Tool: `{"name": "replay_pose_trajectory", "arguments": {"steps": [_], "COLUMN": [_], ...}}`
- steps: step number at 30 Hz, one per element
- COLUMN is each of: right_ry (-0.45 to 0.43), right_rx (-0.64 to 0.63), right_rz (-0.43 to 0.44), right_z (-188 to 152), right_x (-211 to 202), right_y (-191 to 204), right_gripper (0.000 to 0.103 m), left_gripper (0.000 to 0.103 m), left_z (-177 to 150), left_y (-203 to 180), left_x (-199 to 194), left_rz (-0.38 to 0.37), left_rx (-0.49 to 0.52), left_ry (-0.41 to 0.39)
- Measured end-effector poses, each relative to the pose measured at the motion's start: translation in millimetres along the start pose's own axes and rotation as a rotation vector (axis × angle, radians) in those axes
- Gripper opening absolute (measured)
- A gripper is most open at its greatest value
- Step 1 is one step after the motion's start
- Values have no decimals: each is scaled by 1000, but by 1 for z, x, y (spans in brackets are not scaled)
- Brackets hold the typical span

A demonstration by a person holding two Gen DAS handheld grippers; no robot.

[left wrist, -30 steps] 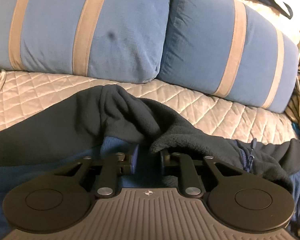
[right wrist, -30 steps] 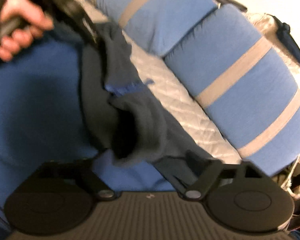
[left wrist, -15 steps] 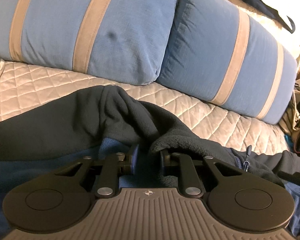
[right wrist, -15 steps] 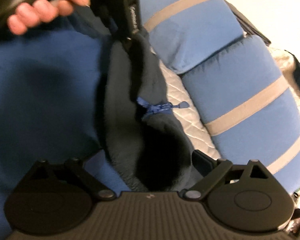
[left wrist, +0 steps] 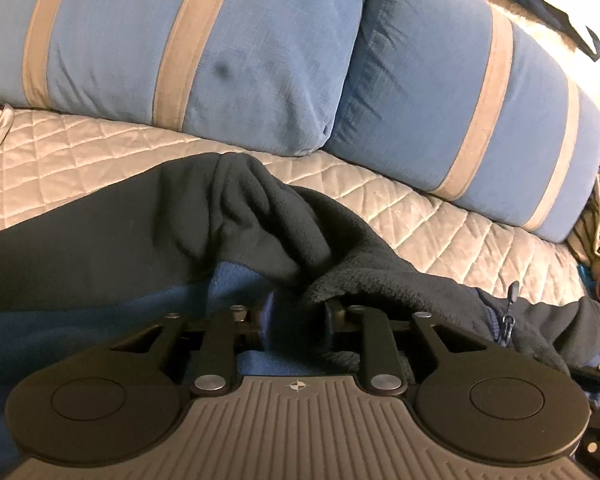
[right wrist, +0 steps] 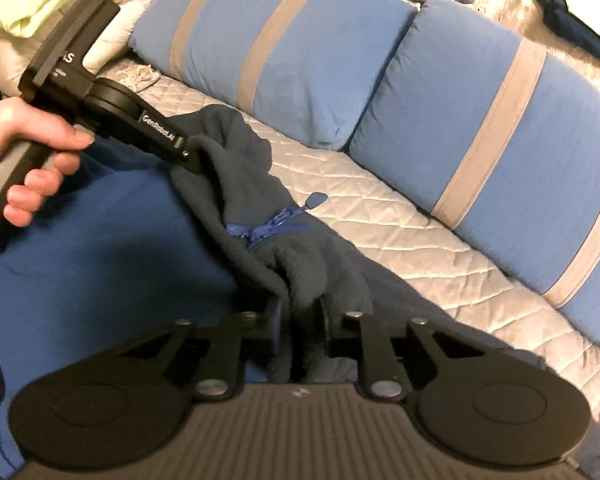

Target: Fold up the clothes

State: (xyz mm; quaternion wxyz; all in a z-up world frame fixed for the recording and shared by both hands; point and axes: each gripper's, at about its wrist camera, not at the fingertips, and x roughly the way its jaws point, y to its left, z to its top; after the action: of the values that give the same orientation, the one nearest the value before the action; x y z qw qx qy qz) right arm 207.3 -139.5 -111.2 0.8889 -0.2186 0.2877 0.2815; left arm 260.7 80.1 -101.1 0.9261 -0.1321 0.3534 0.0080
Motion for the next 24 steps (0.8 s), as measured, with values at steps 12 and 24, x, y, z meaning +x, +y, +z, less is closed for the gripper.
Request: {"name": "replay_pose_trajectory", "arguments": {"steps": [12, 24], "right_ry": [-67, -89], "right_rx": [106, 83], "right_rz": [15, 50], "right_z": [-1, 4], "right_x": [-6, -22], "right_y": [-18, -28], "right_gripper": [15, 15], "left_gripper": [85, 87], "left_z": [-3, -69], "left_y": [-66, -118], "left_x": [-54, -33], "left_rz": [0, 109], "left_rx": [551, 1480], "left_ry": [-141, -196]}}
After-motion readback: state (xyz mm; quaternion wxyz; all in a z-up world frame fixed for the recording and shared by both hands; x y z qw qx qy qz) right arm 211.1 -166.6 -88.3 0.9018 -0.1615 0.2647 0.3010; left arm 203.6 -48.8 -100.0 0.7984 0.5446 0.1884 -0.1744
